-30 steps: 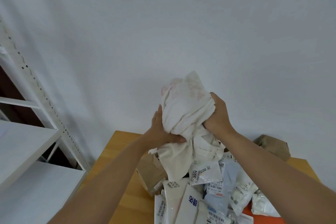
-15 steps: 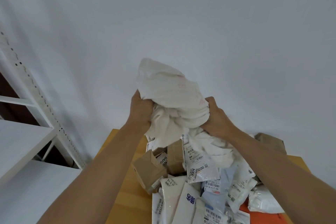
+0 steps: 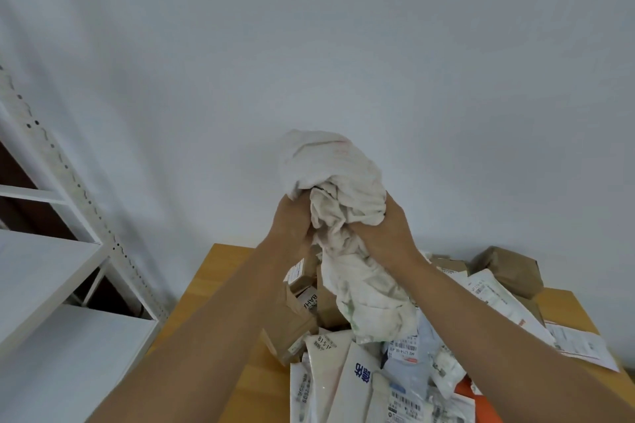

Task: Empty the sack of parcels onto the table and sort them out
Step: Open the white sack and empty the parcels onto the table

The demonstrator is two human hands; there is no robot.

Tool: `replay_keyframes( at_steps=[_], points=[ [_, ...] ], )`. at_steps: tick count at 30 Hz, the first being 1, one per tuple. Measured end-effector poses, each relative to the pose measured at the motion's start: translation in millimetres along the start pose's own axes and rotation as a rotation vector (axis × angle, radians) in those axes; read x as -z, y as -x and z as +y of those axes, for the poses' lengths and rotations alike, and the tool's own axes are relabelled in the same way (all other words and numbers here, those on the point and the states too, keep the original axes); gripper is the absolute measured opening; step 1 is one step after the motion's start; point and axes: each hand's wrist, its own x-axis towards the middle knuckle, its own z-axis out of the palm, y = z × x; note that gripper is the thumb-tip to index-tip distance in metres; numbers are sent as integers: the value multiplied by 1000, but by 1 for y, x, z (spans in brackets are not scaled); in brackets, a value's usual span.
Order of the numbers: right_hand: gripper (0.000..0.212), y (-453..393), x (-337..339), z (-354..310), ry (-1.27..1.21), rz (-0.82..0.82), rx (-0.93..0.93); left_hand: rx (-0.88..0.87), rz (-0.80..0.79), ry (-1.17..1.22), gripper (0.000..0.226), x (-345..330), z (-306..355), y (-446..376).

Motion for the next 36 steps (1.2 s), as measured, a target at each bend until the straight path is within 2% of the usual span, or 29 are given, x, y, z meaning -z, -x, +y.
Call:
replay_keyframes(
  at_steps=[2,3,4,5,6,8,9,11,13,16,19,21,23,26,31,33,35,36],
  points=[
    [38,-4,10,-3,118,20,47,-169,84,-400,3,14,-2,-4],
    [38,-6,17,-3,180,8,57,-243,102,-557,26,23,0,-4],
    [42,-8,27,-4,237,-4,74,-350,113,-679,61,35,-1,-9],
    [49,-11,36,-4,305,-13,100,-487,91,-792,96,49,1,-11],
    [57,-13,44,-3,386,-36,135,-659,38,-963,117,62,3,-12],
    [68,-16,55,-2,575,-126,187,-975,-117,-1395,128,76,10,-10],
    [72,-17,56,-2,669,-174,225,-1075,-177,-1596,129,79,11,-13],
    [75,-15,51,-6,773,-251,283,-1128,-267,-1813,128,73,5,-15],
    [75,-13,41,-12,700,-263,270,-999,-274,-1682,119,62,-8,-12],
    [69,-11,28,-17,427,-191,156,-666,-82,-1217,92,48,-23,-5],
    [71,-9,18,-15,203,-139,115,-587,17,-885,53,33,-26,-6],
    [85,-5,17,-16,67,-173,81,-522,67,-688,38,27,-23,-6],
    [108,-4,22,-13,203,-225,122,-425,138,-510,28,26,-18,-6],
    [134,-7,32,-9,559,-255,202,-273,183,-200,26,23,-16,-7],
    [140,-4,38,-3,787,-199,98,-24,229,235,14,30,-13,-17],
    [143,-1,36,9,658,-193,-11,32,203,357,14,29,-8,-15],
    [148,4,28,17,304,-213,-69,107,183,406,24,24,-12,-10],
    [148,6,24,17,154,-230,-73,157,164,410,22,24,-18,-8]
  ],
)
